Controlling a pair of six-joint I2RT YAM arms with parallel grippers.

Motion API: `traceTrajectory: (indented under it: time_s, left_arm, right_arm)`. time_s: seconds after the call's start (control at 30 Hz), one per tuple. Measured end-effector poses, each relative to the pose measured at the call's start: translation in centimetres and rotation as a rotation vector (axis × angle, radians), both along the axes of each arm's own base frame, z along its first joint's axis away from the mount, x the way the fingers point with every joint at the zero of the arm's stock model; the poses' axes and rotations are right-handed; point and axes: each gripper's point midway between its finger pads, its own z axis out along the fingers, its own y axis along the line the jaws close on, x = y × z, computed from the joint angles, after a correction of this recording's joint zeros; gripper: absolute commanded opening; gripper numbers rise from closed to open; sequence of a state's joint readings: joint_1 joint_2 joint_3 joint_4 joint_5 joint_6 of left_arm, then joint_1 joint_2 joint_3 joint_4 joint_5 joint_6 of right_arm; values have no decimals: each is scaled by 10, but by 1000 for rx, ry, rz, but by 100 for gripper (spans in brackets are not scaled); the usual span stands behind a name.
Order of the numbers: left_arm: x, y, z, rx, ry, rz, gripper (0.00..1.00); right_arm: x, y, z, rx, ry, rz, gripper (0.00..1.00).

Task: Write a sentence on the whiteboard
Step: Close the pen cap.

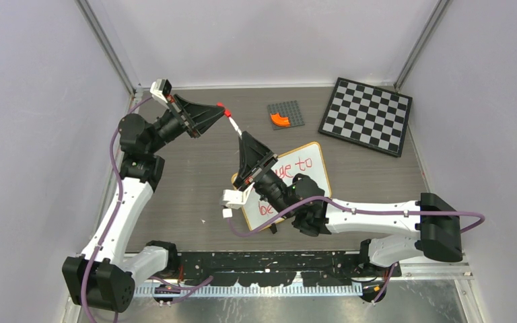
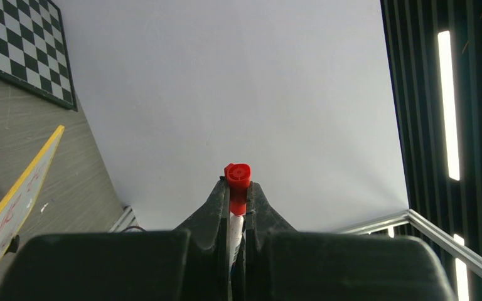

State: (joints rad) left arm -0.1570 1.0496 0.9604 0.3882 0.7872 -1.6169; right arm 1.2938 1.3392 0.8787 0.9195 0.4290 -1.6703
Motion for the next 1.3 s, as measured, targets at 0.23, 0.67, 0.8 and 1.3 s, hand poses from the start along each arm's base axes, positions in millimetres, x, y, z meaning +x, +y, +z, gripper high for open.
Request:
traceTrajectory:
  time_s: [0.23,0.67,0.8,1.3]
  left_arm:
    - [-6,-5,2,2,-14,-26,0]
    - [-18,-20,-5,51,-69,-78,0]
    - [-20,-24,-7,65,-84,-86,0]
    - [-13,-33,-15,113,-96,-31,0]
  right_arm:
    - [2,-2,1,0,-2,-7,0]
    - [5,-6,2,3,2,-24,0]
    - [7,-7,1,1,8,-36,0]
    - [16,-11,-6,-19,30,-90,0]
